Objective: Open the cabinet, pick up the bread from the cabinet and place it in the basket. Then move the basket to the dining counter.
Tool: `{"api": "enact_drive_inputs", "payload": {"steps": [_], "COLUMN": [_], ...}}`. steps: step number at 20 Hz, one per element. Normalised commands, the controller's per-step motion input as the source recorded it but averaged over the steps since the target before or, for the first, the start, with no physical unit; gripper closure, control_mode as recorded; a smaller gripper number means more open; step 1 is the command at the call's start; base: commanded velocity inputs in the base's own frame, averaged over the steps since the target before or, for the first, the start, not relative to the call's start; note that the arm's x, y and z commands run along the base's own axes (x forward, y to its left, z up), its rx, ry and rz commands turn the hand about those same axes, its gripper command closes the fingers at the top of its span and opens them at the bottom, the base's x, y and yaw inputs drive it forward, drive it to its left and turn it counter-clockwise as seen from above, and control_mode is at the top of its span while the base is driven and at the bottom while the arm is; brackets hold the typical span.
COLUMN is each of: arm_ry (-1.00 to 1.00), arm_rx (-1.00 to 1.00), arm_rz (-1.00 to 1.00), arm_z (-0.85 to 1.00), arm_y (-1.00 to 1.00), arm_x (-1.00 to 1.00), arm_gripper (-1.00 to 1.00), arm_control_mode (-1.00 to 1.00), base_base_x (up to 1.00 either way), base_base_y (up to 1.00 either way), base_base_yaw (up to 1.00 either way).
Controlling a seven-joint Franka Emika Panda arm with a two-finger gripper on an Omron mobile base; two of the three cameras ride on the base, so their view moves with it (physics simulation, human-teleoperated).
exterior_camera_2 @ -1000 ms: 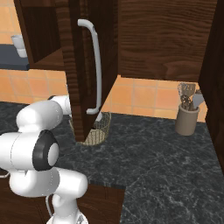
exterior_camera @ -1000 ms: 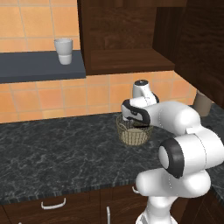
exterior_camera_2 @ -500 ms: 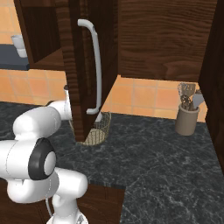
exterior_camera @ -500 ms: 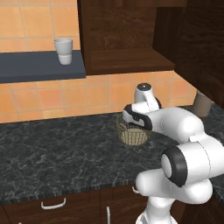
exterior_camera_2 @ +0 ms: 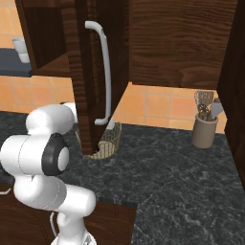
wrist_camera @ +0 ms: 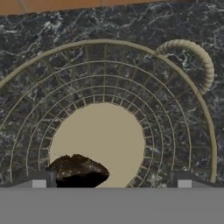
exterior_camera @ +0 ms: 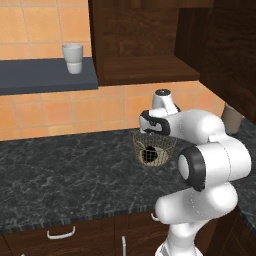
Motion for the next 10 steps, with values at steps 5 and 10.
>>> {"api": "enact_drive_inputs", "payload": {"steps": [5, 10], "arm_ry": [0.0, 0.0], "arm_rx": [0.0, 0.0], "arm_rz": [-0.06, -0.18], "arm_z": [0.0, 0.0], "arm_y": [0.01, 0.0], "arm_x": [-0.07, -0.57], "arm_gripper": [-1.0, -1.0], "arm_control_mode": [-1.0, -1.0], "base_base_x": [0.0, 0.0], "base_base_y": [0.0, 0.0], "base_base_yaw": [0.0, 0.0]}}
